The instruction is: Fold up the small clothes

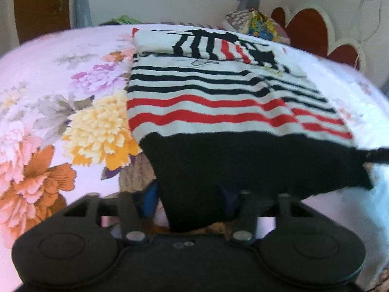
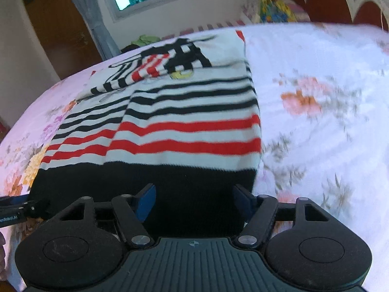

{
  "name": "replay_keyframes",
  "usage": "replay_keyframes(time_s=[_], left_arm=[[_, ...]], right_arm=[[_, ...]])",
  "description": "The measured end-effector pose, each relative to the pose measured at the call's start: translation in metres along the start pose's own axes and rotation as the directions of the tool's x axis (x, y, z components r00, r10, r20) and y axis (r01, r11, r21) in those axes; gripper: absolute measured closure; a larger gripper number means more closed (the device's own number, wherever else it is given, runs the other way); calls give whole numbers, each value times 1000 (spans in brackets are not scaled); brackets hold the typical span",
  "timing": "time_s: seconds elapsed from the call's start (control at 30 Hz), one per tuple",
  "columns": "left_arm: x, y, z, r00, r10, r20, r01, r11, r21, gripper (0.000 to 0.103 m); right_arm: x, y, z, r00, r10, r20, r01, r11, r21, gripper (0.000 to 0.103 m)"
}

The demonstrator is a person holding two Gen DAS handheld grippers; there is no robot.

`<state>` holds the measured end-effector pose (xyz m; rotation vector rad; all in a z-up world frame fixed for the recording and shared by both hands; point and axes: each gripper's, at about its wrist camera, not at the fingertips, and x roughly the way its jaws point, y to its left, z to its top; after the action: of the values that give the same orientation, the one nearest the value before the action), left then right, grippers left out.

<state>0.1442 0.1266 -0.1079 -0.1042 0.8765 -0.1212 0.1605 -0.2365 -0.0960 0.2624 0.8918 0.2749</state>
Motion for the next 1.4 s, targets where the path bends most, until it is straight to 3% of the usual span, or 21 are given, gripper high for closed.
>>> replay_keyframes(time_s=[0.03,0.13,0.27,0.33,0.43,0.5,0.6,0.63,0.67,0.73,0.77,0.83,0.87,0.9,0.93,0.97,1.0,1.03,1.17,1.27,1.4], left_arm=[[-1,7,2,998,-59,-1,59,997,-52,84],[3,31,2,985,-175,-6,170,964,-205,81],[0,50,-3,965,-255,58,259,909,-327,34],[5,53,-4,954,-293,60,293,879,-375,34],[14,54,-1,943,-325,74,327,859,-395,37],[22,58,3,928,-364,86,364,829,-424,40],[30,61,7,929,-363,70,358,835,-417,71],[33,63,8,929,-365,56,353,836,-419,88],[36,64,8,931,-363,44,346,836,-426,93],[36,65,8,929,-366,48,351,838,-418,95],[34,64,9,929,-365,55,355,843,-404,96],[16,67,8,913,-373,167,408,824,-393,97],[5,70,7,890,-383,245,452,807,-379,97],[-4,71,6,885,-368,286,453,825,-339,97],[1,69,7,923,-315,224,374,872,-316,97],[16,72,3,943,-303,139,333,877,-347,97],[25,76,-2,942,-319,101,332,859,-388,97],[27,77,-5,938,-329,104,343,851,-398,97],[20,83,-6,918,-361,166,396,802,-447,97],[14,85,0,907,-368,205,421,774,-473,97],[5,80,32,899,-355,257,437,775,-458,97]], right_arm=[[-2,-3,0,1000,15,6,-15,1000,19,33],[-6,-11,2,999,35,16,-36,997,75,33],[-12,-33,4,998,40,42,-47,983,179,33],[-8,-46,3,998,46,31,-52,970,238,33],[-2,-58,4,993,112,39,-119,945,304,33],[1,-61,5,985,167,41,-171,932,320,33],[5,-65,5,971,235,44,-235,907,350,34],[5,-64,5,966,255,39,-252,900,355,49],[9,-64,5,958,285,12,-270,891,366,60],[14,-59,4,960,280,-15,-257,900,352,90],[14,-56,5,962,271,-24,-248,912,326,99],[3,-52,9,963,270,22,-264,917,298,98],[-9,-54,12,950,300,84,-311,902,300,99],[-17,-57,13,941,312,133,-338,897,286,99],[-14,-59,13,955,277,108,-296,916,271,99],[-2,-63,12,972,231,31,-231,934,271,99],[11,-69,8,974,222,-40,-201,935,291,99],[11,-72,7,971,237,-34,-216,929,301,99],[-3,-74,15,963,265,50,-266,907,325,99],[-11,-63,30,959,267,92,-283,917,282,99],[-18,-42,72,949,274,157,-302,933,198,99]])
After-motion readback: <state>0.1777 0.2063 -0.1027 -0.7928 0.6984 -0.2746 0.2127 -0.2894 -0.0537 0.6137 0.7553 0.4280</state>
